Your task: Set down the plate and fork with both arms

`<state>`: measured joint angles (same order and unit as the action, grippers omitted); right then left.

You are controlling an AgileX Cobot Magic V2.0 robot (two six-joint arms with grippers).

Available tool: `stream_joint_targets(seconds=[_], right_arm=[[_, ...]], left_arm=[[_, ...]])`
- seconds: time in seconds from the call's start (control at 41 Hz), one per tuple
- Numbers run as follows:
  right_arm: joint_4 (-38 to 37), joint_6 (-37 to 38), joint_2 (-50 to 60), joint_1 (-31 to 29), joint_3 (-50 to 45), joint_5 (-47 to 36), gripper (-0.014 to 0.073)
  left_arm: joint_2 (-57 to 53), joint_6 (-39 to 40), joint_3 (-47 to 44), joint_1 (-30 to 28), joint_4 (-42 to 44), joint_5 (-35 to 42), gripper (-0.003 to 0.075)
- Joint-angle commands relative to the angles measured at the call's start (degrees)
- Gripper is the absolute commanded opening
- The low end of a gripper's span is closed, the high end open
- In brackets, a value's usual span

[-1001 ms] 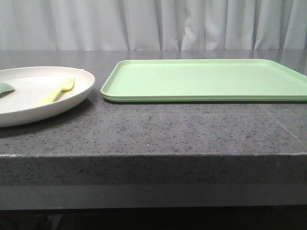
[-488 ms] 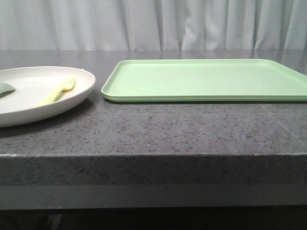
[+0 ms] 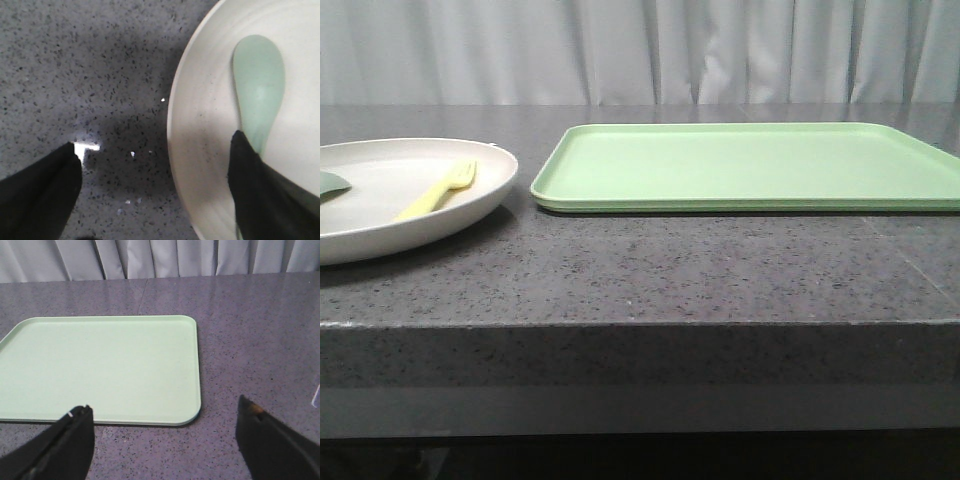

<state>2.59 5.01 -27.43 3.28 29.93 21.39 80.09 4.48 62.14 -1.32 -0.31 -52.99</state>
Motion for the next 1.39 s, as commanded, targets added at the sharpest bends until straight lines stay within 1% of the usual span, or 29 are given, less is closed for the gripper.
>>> stream_joint_targets(seconds=[0.0, 0.195, 0.513, 0.781, 1.367], right_arm=[[-0.58, -0.16, -0.63, -0.38, 2.29, -4.83, 0.0603], [-0.58, -0.16, -0.63, -0.38, 2.29, -4.83, 0.0603], [-0.58, -0.16, -0.63, -0.38, 2.29, -4.83, 0.0603], [-0.58, -0.16, -0.63, -0.38, 2.29, -4.83, 0.0603], [-0.58, -0.16, -0.63, -0.38, 2.29, -4.83, 0.0603]], left_arm=[[0.63, 0.43, 1.85, 0.06, -0.29, 2.46, 0.0566], [3.22, 0.43, 1.85, 0.06, -0.84, 2.82, 0.0566], [3.2, 0.43, 1.74, 0.06, -1.4, 4.84, 0.0561], [3.2, 0.43, 1.61, 0.06, -1.4, 6.17, 0.0472], [5.7, 0.43, 1.23, 0.06, -3.16, 5.41, 0.0472]])
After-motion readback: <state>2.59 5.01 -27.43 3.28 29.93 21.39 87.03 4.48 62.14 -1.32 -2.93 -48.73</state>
